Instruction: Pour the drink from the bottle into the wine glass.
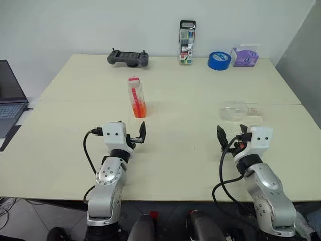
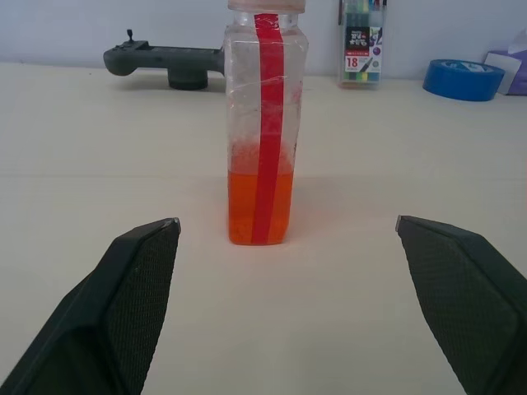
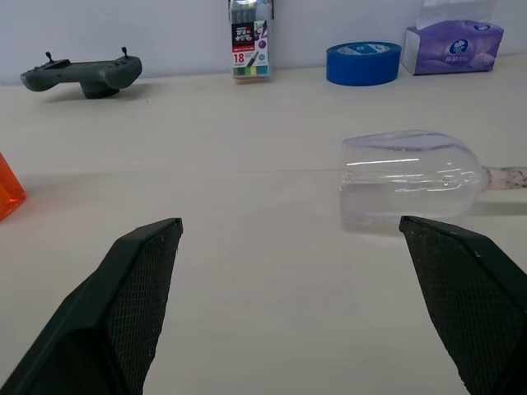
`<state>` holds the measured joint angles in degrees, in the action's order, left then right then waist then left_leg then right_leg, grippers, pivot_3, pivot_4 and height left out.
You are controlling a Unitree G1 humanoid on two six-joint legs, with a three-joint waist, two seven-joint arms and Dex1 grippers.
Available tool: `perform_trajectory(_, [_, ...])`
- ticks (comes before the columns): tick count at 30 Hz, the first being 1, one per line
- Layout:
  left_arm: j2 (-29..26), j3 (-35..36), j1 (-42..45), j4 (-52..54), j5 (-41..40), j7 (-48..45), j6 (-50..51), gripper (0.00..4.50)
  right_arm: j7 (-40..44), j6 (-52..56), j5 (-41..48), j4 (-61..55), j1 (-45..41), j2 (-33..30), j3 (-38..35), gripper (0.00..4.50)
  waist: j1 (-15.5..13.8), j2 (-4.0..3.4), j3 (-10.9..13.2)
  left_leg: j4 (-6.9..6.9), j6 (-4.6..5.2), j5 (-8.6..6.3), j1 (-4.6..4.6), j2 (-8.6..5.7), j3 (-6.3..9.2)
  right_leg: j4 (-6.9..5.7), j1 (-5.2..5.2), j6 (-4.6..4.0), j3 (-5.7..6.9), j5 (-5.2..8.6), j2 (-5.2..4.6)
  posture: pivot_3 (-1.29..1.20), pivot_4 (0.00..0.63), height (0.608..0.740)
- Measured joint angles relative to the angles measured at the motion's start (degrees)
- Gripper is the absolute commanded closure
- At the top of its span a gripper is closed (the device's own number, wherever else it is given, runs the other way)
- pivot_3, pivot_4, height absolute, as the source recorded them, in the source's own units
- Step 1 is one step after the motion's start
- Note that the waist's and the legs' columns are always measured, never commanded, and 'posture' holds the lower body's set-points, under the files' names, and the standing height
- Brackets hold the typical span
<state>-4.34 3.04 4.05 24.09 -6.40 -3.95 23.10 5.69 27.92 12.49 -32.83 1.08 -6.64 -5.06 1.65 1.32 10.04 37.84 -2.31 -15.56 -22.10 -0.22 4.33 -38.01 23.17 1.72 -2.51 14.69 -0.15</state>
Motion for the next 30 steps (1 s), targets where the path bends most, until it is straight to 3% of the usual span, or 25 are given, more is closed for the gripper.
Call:
perform_trajectory(8, [0.01, -0.30, 0.66, -0.01, 0.07, -0.29, -2.40, 0.01, 0.30, -0.14, 0.01, -0.01, -0.01, -0.32, 0.18, 0.00, -0.01, 0.00, 0.00, 0.00, 0.00, 0.00, 0.00, 0.00, 0.00, 0.00, 0.00, 0.00, 0.00, 0.00, 0.00, 0.00, 0.150, 0.740])
perform_trajectory(13, [1.49, -0.37, 2.00, -0.86, 0.93, 1.72, -2.88, 0.01, 4.06, -0.13, 1.11, 0.00, -2.73, -3.62, 1.62, 0.00, -0.01, 0.01, 0.01, 0.02, 0.01, 0.00, 0.00, -0.05, -0.01, 0.01, 0.00, 0.00, 0.00, 0.00, 0.01, 0.00, 0.150, 0.740])
perform_trajectory(20, [4.68, 1.30, 12.89, -6.87, 0.89, 6.26, 0.07, 0.01, 12.93, 10.25, 13.02, -0.24, -15.91, -11.00, 0.92, 0.00, -0.03, 0.04, 0.02, 0.03, 0.04, 0.01, -0.03, -0.18, 0.00, 0.02, -0.04, -0.01, 0.10, -0.01, 0.04, 0.00, 0.150, 0.740])
perform_trajectory(30, [4.11, 1.93, 20.01, -16.35, 1.14, 6.97, -0.38, 0.01, 19.79, 17.74, 20.74, 1.67, -21.47, -16.15, 1.88, 0.00, -0.13, 0.05, 0.03, 0.05, 0.05, 0.01, -0.14, -0.14, 0.03, -0.02, 0.01, -0.08, 0.13, -0.06, 0.00, 0.00, 0.150, 0.740])
